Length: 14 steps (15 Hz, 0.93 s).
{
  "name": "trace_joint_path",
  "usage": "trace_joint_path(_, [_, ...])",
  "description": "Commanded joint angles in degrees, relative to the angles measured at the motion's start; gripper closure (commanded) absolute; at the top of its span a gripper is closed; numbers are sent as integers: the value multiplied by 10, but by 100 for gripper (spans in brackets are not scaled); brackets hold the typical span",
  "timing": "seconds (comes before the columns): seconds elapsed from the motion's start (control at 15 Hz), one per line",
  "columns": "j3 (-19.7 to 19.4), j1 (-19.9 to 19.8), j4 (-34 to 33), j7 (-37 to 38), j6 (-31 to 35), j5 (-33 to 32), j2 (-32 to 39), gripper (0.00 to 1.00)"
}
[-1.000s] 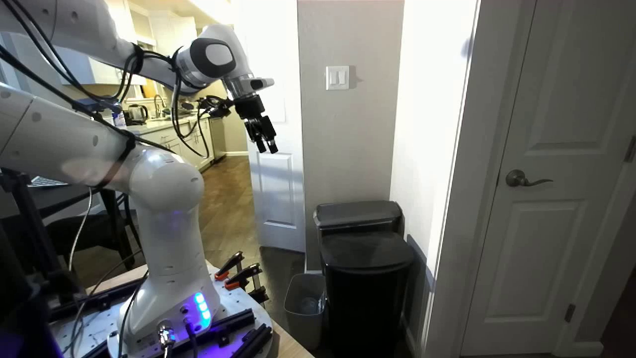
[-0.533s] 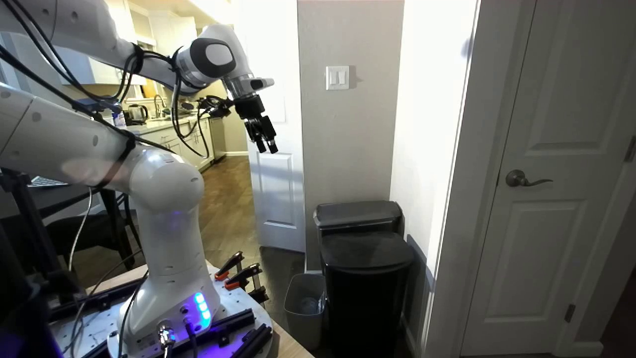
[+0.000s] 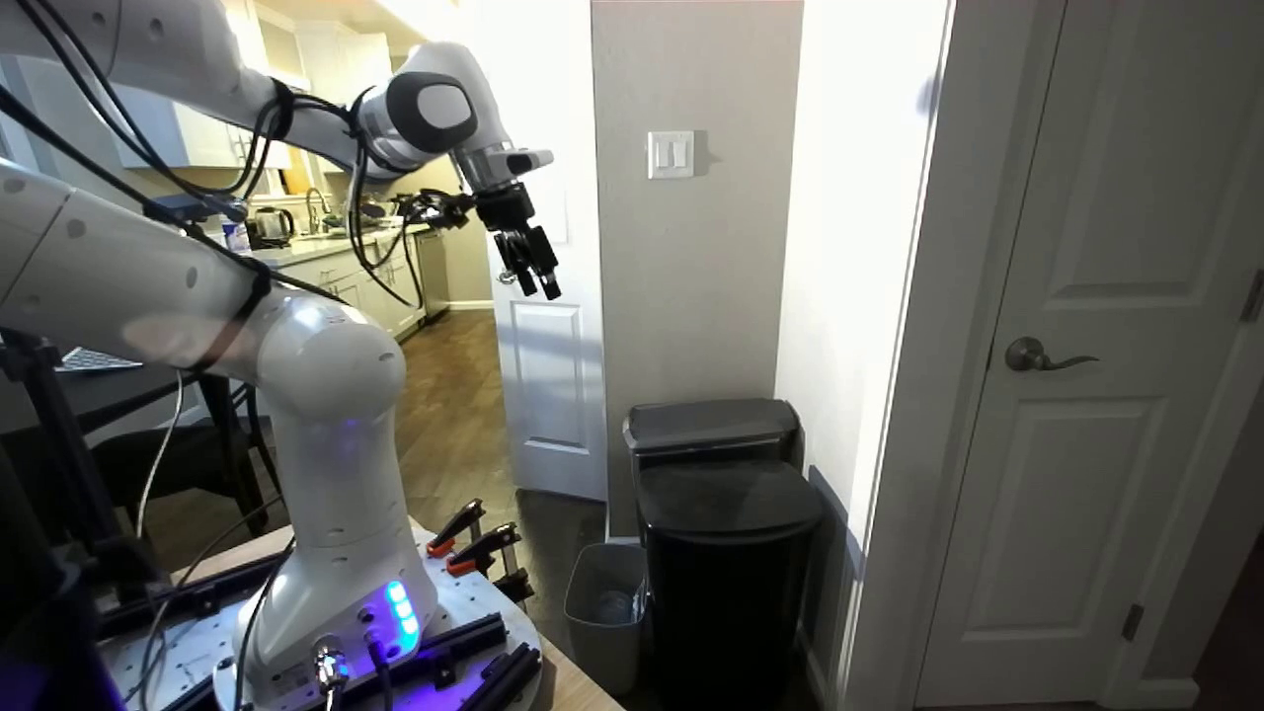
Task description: Open the lid of the black bin
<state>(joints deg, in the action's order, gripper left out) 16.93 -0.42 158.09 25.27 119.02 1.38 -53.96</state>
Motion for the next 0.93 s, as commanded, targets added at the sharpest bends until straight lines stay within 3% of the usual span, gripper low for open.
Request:
trace_joint_path(0.0, [-82,1,-9,-52,101,28,36,0])
trace_joint_path(0.2, [-158,5,-30,-117,178,53,88,0])
trace_joint_path(0.47, [-248,29,-86,-203,230,109,189,0])
trace_joint_path(0.87, [-342,83,-192,-319,223,265,358,0])
